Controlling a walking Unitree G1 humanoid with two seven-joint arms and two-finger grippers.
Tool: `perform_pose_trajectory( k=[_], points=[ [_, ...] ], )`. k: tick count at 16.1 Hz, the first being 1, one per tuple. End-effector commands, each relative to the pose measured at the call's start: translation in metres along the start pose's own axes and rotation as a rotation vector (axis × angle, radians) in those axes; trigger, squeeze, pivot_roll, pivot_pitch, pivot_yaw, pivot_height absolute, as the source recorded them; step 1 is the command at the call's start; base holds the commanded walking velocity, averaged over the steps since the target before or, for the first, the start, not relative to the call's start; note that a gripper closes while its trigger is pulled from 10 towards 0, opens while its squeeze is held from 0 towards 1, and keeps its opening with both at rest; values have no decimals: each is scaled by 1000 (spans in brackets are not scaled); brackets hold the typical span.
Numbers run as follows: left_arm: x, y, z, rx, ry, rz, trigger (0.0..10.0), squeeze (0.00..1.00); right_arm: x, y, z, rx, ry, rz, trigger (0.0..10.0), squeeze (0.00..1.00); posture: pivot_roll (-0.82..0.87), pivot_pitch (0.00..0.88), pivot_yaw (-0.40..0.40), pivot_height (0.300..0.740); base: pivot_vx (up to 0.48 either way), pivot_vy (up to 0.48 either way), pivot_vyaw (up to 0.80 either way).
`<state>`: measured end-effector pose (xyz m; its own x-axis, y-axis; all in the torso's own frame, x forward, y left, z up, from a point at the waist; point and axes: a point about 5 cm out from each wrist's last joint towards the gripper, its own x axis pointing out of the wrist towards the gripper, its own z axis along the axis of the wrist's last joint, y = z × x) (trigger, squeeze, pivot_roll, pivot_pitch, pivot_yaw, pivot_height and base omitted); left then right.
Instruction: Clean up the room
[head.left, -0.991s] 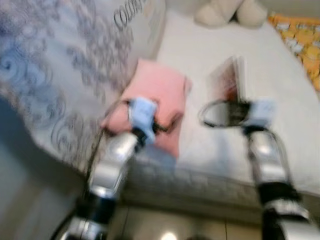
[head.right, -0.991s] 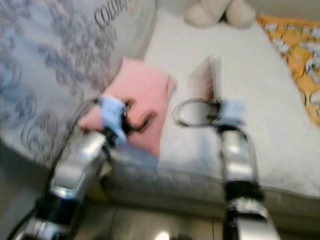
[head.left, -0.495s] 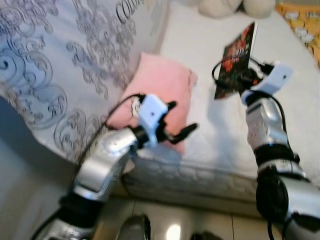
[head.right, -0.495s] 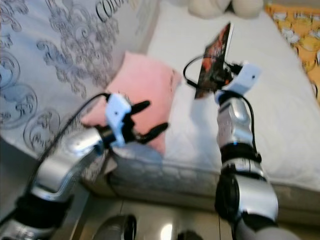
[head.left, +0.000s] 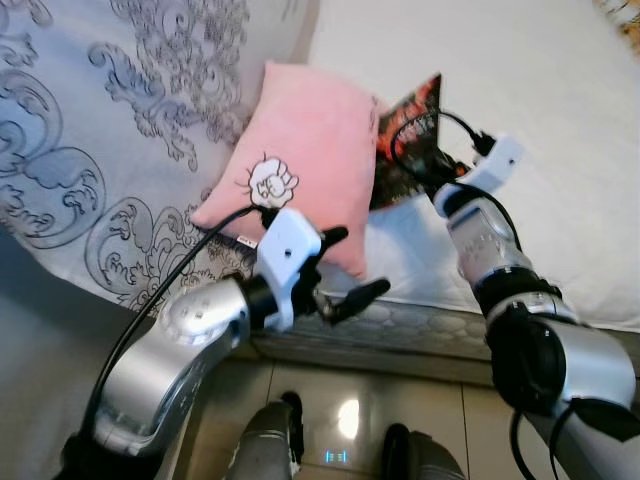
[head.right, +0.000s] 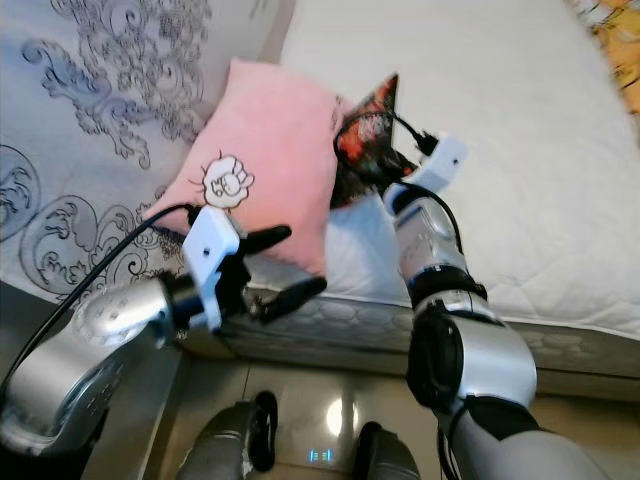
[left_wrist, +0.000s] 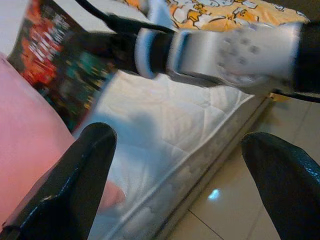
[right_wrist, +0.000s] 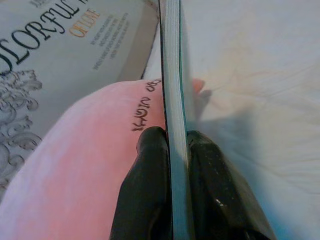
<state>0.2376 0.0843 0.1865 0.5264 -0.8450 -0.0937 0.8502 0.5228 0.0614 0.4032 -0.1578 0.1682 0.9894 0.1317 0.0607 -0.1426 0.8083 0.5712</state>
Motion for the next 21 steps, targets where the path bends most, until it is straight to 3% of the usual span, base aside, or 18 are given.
perform_pose_trajectory(
  k=[1, 3, 6, 8, 12, 14, 15, 16, 18, 21],
  points=[
    [-5, -6, 5, 7, 3, -5, 10000, 0, 4, 8, 3, 52, -8, 35, 0, 0, 477, 326, 55, 740, 0, 0, 0],
    [-13, -12, 5, -3, 26, 27, 10000, 0, 7, 17, -3, 97, 26, 54, 0, 0, 501, 358, 43, 740, 0, 0, 0],
    [-16, -22, 6, -24, 26, 36, 10000, 0, 0, 3, -16, 54, 82, 1, 0, 0, 505, 378, 30, 740, 0, 0, 0],
    [-16, -41, 10, -77, -7, -99, 10000, 0, -13, -16, -34, -30, 163, -44, 0, 0, 505, 400, 29, 740, 0, 0, 0],
    [-18, -44, 10, -95, 14, -88, 10000, 0, -35, -51, -51, -229, 286, -171, 0, 0, 497, 413, 31, 740, 0, 0, 0],
    [-18, -45, 10, -108, 14, -91, 10000, 0, -40, -62, -50, -419, 348, -225, 0, 0, 486, 410, 33, 740, 0, 0, 0],
    [-17, -45, 10, -110, 14, -92, 10000, 0, -40, -65, -46, -477, 334, -245, 4353, 0, 483, 407, 33, 740, 0, 0, 0],
    [-15, -45, 11, -111, 10, -93, 10000, 0, -40, -67, -39, -578, 323, -260, 10000, 1000, 478, 405, 34, 740, 0, 0, 0],
    [-11, -41, 11, -110, 4, -91, 10000, 0, -35, -67, -25, -649, 269, -284, 10000, 1000, 461, 387, 32, 740, 0, 0, 0],
    [-8, -37, 10, -102, 2, -89, 10000, 0, -32, -64, -18, -632, 217, -309, 10000, 1000, 437, 365, 29, 740, 0, 0, 0]
  ],
)
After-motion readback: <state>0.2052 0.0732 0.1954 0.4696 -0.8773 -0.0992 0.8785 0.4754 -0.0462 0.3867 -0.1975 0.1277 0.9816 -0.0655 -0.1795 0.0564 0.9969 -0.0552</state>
